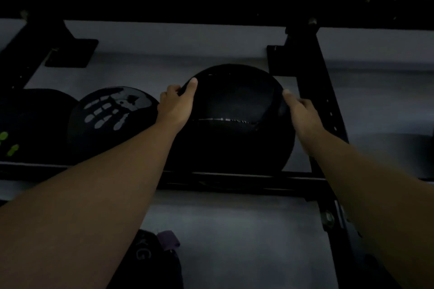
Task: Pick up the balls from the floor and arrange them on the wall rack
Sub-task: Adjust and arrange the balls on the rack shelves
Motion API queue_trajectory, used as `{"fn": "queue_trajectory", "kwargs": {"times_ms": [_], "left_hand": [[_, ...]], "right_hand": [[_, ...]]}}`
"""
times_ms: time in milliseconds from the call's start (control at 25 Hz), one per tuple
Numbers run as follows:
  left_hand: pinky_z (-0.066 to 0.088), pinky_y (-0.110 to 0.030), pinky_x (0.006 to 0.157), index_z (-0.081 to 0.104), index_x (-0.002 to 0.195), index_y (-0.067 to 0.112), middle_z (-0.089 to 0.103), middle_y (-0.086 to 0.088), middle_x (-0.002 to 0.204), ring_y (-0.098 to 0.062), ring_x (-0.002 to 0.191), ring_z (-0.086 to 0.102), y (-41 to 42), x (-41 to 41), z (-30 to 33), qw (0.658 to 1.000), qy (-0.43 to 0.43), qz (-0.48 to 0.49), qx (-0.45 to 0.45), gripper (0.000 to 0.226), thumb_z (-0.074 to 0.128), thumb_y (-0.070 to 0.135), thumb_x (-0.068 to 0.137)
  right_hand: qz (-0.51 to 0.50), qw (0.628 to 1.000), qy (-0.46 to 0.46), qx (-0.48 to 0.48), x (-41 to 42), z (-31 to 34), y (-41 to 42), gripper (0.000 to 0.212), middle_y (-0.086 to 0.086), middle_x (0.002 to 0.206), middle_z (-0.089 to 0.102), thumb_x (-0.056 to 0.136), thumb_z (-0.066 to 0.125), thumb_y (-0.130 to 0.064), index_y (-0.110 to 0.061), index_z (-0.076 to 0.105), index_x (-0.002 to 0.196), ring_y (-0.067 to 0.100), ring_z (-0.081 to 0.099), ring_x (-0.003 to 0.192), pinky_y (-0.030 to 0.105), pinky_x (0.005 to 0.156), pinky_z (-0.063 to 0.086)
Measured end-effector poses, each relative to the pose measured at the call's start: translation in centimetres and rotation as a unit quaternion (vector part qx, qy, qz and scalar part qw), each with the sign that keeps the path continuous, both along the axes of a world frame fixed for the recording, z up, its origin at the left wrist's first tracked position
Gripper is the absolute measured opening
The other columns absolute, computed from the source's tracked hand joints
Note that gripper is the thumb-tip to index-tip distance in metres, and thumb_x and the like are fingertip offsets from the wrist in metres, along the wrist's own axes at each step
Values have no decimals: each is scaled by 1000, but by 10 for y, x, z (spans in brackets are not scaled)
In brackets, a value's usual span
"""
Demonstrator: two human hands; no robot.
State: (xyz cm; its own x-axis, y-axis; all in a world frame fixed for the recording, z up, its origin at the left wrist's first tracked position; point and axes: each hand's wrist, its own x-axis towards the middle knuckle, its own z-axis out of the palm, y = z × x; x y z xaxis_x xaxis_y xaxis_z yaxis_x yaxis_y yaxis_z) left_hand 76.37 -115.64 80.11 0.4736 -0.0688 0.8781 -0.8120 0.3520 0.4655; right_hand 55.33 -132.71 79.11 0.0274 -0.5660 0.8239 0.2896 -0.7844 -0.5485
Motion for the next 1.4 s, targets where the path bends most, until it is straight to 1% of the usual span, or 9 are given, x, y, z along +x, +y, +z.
{"fn": "queue_trajectory", "kwargs": {"times_ms": [160, 320, 560, 640, 760, 840, 1000, 1120, 1400], "left_hand": [[42, -46, 118, 53, 146, 26, 52, -5, 152, -26, 137, 53, -23, 24, 15, 995, -10, -77, -55, 99, 55, 89, 69], [44, -43, 115, 58, 143, 23, 60, -4, 146, -25, 131, 58, -37, 38, 21, 992, -7, -89, -89, 107, 48, 95, 65], [41, -35, 97, 57, 139, 16, 61, -6, 140, -27, 126, 57, -34, 34, 15, 994, 4, -73, -87, 86, 39, 82, 87], [44, -40, 105, 55, 136, 21, 60, -5, 140, -26, 125, 58, -28, 35, 5, 992, 3, -92, -81, 80, 41, 81, 85], [47, -43, 111, 55, 126, 29, 62, -2, 139, -21, 123, 61, -11, 29, -8, 982, -8, -171, -78, 68, 46, 81, 83], [50, -43, 109, 56, 126, 29, 64, 0, 136, -16, 119, 64, 3, 21, -14, 969, -3, -219, -116, 64, 49, 79, 86], [55, -50, 107, 64, 141, 25, 70, -6, 139, -30, 127, 68, 40, -4, -31, 921, 22, -383, -64, 81, 47, 82, 87], [63, -40, 90, 78, 125, 27, 78, -5, 127, -25, 115, 75, 70, -26, -46, 905, 45, -420, -56, 75, 45, 83, 87], [50, -38, 110, 66, 140, 22, 75, -2, 134, -19, 123, 71, 112, -75, -84, 897, 26, -435, -72, 66, 47, 68, 97]], "right_hand": [[140, 990, -22, 22, 26, 21, -40, 78, 7, 132, 72, 90, 50, -77, -19, 65, 140, 31, 68, 122, 42, 106, 53], [233, 971, -59, 10, 38, 34, -60, 51, -3, 89, 86, 99, 49, -65, -24, 79, 102, 17, 81, 87, 23, 66, 58], [226, 973, -54, -2, 33, 23, -50, 51, -4, 89, 86, 100, 46, -67, -27, 78, 100, 12, 82, 72, 20, 56, 60], [220, 974, -55, -6, 28, 14, -40, 51, -2, 101, 86, 98, 49, -67, -27, 79, 106, 13, 82, 81, 20, 62, 61], [198, 979, -46, -13, 14, 7, -21, 74, 6, 138, 72, 91, 53, -74, -25, 61, 146, 26, 71, 120, 41, 103, 57], [196, 978, -56, -34, 2, 7, -6, 92, 9, 149, 61, 84, 55, -81, -25, 47, 156, 31, 61, 133, 51, 116, 47], [182, 977, -96, -49, -26, 2, 35, 104, 9, 154, 56, 66, 59, -91, -29, 55, 150, 32, 59, 135, 52, 116, 47], [239, 967, -82, -36, -46, -13, 55, 88, 4, 140, 71, 79, 52, -85, -28, 63, 145, 29, 67, 128, 49, 113, 51], [265, 954, -142, 8, -96, -80, 112, 69, 2, 132, 77, 96, 46, -72, -25, 68, 140, 27, 73, 122, 48, 109, 55]]}}
